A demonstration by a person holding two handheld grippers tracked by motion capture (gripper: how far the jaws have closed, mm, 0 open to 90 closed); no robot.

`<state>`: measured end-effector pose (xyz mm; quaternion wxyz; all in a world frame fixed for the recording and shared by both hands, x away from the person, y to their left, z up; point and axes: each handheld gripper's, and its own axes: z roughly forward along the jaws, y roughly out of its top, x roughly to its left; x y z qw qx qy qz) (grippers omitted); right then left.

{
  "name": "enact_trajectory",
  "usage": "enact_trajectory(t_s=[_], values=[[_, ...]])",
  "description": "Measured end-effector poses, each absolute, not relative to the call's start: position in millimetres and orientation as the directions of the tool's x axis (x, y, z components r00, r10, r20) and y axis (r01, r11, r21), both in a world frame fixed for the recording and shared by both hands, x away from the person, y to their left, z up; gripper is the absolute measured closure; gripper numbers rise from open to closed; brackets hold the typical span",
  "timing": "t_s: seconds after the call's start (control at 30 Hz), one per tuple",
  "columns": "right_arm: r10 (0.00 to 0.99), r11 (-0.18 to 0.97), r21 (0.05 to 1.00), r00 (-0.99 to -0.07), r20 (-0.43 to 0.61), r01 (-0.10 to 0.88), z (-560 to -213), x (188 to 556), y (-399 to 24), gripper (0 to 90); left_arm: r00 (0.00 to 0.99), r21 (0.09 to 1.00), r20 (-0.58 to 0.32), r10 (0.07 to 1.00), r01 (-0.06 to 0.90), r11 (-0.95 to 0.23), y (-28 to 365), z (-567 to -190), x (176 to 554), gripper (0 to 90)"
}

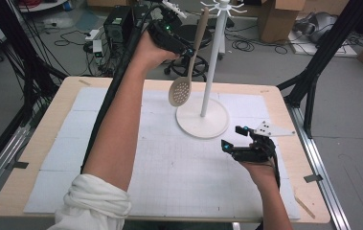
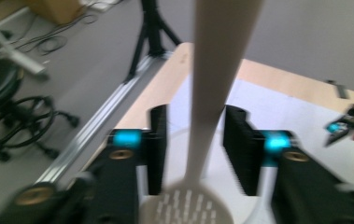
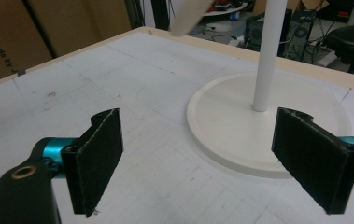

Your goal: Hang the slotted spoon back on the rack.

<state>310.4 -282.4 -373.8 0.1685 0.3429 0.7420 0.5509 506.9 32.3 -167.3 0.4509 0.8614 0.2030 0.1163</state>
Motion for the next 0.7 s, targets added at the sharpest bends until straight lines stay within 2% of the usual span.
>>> enact_trajectory(t_s=[0.17, 0.33, 0.6, 0.7], values=[[0.695, 0.164, 0.932, -0.709, 0.124, 0.324, -374, 310, -281, 15.5, 0.895, 0.825, -0.012, 0.446, 0.261, -0.502, 45, -175, 505, 51.5], [0.69, 0.173, 0.93, -0.714, 0.12, 0.323, -374, 309, -279, 15.5, 0.905, 0.793, -0.026, 0.426, 0.278, -0.543, 51, -180, 500, 47.8], [0.689, 0.179, 0.93, -0.716, 0.114, 0.32, -374, 309, -277, 15.5, 0.937, 0.794, -0.036, 0.347, 0.238, -0.559, 52, -177, 484, 41.9], [0.688, 0.184, 0.929, -0.717, 0.111, 0.321, -375, 310, -276, 15.5, 0.947, 0.822, -0.038, 0.32, 0.211, -0.529, 55, -178, 475, 41.1]])
